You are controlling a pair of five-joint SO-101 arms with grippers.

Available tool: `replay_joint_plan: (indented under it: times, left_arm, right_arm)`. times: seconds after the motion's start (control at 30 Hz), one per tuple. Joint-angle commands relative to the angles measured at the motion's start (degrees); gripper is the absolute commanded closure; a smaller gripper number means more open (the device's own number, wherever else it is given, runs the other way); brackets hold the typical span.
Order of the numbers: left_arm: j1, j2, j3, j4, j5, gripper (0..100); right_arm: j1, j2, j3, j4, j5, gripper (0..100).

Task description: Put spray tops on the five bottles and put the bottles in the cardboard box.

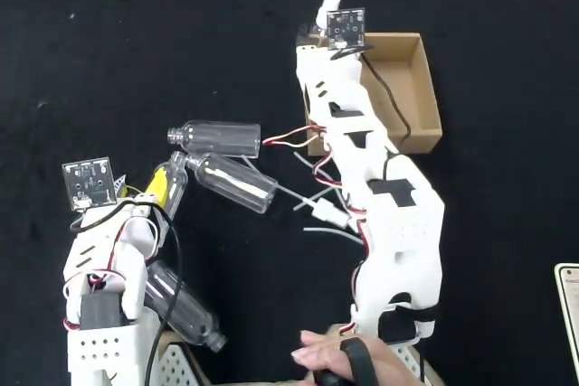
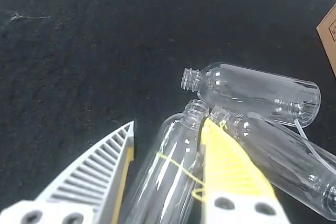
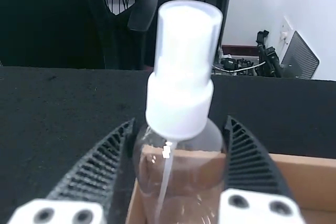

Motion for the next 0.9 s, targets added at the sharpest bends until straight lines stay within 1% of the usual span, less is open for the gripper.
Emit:
replay_joint_plan:
  times: [0.0, 0.2, 0.3, 0.37, 0.43, 0.87]
  left_arm:
    - [0.4, -0.3, -0.9, -1.1, 0.2, 80]
    - [0.4, -0.3, -0.9, -1.1, 0.2, 80]
    - [0.4, -0.3, -0.9, -1.1, 0.2, 80]
    - [0.4, -0.3, -0.9, -1.1, 0.2, 80]
    - [0.4, -0.3, -0.9, -1.2, 0.2, 80]
    - [0.4, -0.3, -0.9, -1.3, 0.1, 80]
  right_arm:
    - [-0.9, -5.1, 0.0, 1.1, 0.2, 78.3]
    - [-1.1, -5.1, 0.0, 1.1, 0.4, 76.9]
    - [-1.1, -5.1, 0.0, 1.1, 0.4, 70.4]
    - [-1.1, -5.1, -0.3, 3.3, 0.4, 67.9]
    - [-1.1, -5.1, -0.6, 4.7, 0.4, 67.9]
    - [-0.9, -5.1, -0.9, 4.8, 0.2, 67.9]
